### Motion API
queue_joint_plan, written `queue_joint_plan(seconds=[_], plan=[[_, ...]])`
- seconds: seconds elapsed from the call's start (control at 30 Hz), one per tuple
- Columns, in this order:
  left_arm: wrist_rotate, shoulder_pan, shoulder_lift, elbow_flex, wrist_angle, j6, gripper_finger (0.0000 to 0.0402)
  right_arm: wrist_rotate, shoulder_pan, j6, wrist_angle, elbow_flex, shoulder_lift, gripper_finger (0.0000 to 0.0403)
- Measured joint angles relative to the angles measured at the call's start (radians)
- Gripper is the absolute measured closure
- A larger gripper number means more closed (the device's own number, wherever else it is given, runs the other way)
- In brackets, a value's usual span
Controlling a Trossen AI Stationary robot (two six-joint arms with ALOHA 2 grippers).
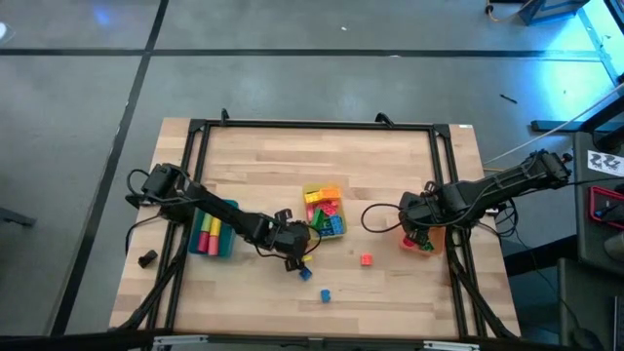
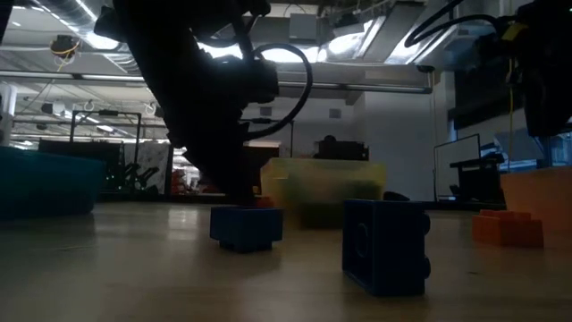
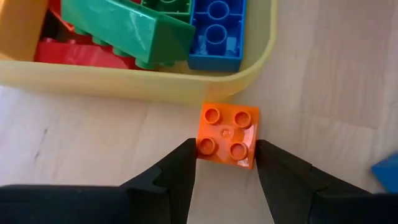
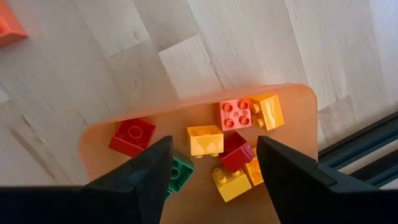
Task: Sort blocks by size
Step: Put the orange 4 stud game piece into the orange bin
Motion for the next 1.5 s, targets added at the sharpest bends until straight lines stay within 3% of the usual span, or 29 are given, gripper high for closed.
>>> queue_joint_plan(seconds=[0.23, 0.73, 1.1, 1.5], plan=[[0.056, -0.016, -0.019, 0.005, 0.006, -0.001, 0.0243, 0.000, 0.000, -0.001, 0.004, 0.000, 0.000, 0.0171], [0.061, -0.017, -0.028, 0.005, 0.018, -0.020, 0.0241, -0.010, 0.000, -0.001, 0.019, 0.000, 0.000, 0.0171], [0.066, -0.012, -0.028, 0.005, 0.027, -0.141, 0.0171, -0.009, 0.000, -0.001, 0.019, 0.000, 0.000, 0.0171], [0.062, -0.012, -0.009, -0.004, 0.050, 0.041, 0.0159, -0.008, 0.000, -0.001, 0.018, 0.000, 0.000, 0.0171]])
